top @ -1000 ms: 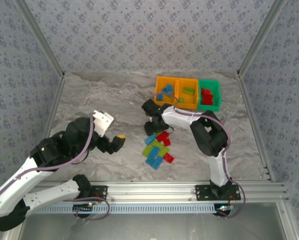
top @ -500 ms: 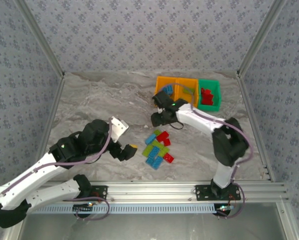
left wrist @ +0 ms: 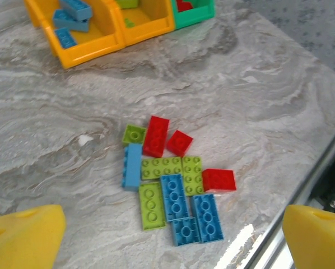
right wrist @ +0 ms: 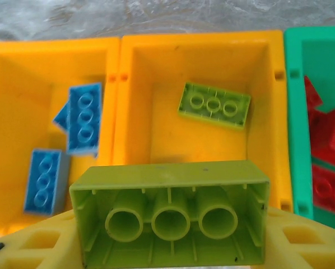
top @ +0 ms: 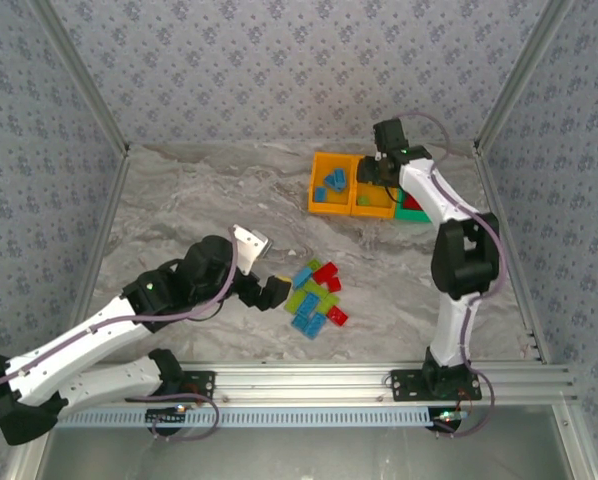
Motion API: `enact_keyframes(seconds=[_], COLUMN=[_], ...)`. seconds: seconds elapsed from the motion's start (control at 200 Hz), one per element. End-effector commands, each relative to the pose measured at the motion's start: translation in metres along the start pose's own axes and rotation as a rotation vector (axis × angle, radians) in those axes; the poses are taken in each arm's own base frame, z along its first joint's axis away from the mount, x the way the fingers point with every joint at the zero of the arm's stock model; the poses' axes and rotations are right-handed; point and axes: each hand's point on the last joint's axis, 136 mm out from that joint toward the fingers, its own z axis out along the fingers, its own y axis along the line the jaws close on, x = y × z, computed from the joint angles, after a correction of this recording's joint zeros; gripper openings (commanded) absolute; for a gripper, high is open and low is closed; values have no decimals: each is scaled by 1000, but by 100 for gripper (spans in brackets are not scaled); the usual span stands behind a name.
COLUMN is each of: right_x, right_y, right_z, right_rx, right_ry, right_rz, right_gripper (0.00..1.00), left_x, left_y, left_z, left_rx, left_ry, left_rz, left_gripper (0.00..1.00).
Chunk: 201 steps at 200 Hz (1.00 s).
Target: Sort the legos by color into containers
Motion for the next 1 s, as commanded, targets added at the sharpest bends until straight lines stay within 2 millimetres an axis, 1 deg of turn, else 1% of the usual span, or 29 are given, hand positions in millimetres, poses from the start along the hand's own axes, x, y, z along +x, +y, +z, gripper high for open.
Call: enact_keyframes(seconds=[0.0,0.055,0.095,0.155,0.205,0.26,0.315,0.345,0.415,0.485,0.51,0.525,0.605,0.62,0.645,0.695,0.7,0.725,0.775,0.844,0.864,0.874,0.889,0.949,0.999], right_x=[-7,-11,-14,-17,-19,-22,-21,-22,-15,-4,4,6,38,47,58,83,87,99,128,164,169,180,188,209,220], right_y=[-10,-11,-10,-8,-6,-5,-5,-4,-3,0,3,6,21,24,30,41,42,45,50,51,50,47,45,36,29], right_z=[10,13,11,5,-4,-19,-34,-45,-67,-98,-107,-118,-156,-160,-176,-199,-199,-210,-226,-241,-246,-242,-242,-245,-247], right_rx=[20,16,15,7,-1,-5,-13,-25,-47,-83,-108,-127,-234,-253,-286,-342,-344,-366,-400,-424,-427,-417,-412,-402,-391], right_ry=[52,69,68,64,60,43,35,20,13,2,8,-7,-12,-4,-16,-22,-15,-18,0,38,39,65,76,100,109], right_rz=[-3,3,-2,-8,-16,-22,-21,-20,-13,-4,-5,-5,-23,-26,-40,-68,-72,-84,-107,-129,-128,-131,-129,-113,-96], right_gripper=[57,67,71,75,75,76,78,79,81,81,81,82,84,84,85,88,88,89,91,92,92,92,92,93,93], left_x=[-2,3,6,14,18,22,25,26,29,34,35,36,43,43,45,49,49,52,54,58,61,61,63,68,73], left_y=[14,18,19,19,18,17,18,18,19,22,23,24,31,32,33,36,36,37,37,36,37,38,38,39,38], left_z=[-6,-6,-4,3,10,19,29,34,47,60,65,68,83,86,91,102,103,109,122,138,142,143,146,157,167], left_rx=[-94,-115,-122,-124,-125,-132,-143,-149,-167,-196,-206,-212,-252,-257,-259,-261,-260,-256,-236,-217,-220,-220,-223,-224,-212], left_ry=[3,19,30,64,99,127,153,169,205,241,248,254,276,278,282,293,293,304,319,343,351,355,362,387,408], left_rz=[-83,-111,-133,-152,-161,-175,-189,-196,-213,-244,-255,-264,-316,-326,-342,-379,-383,-400,-431,-444,-443,-441,-436,-409,-386], left_gripper=[99,99,99,99,99,99,99,99,99,99,99,99,99,99,99,98,97,97,96,92,91,91,90,85,80])
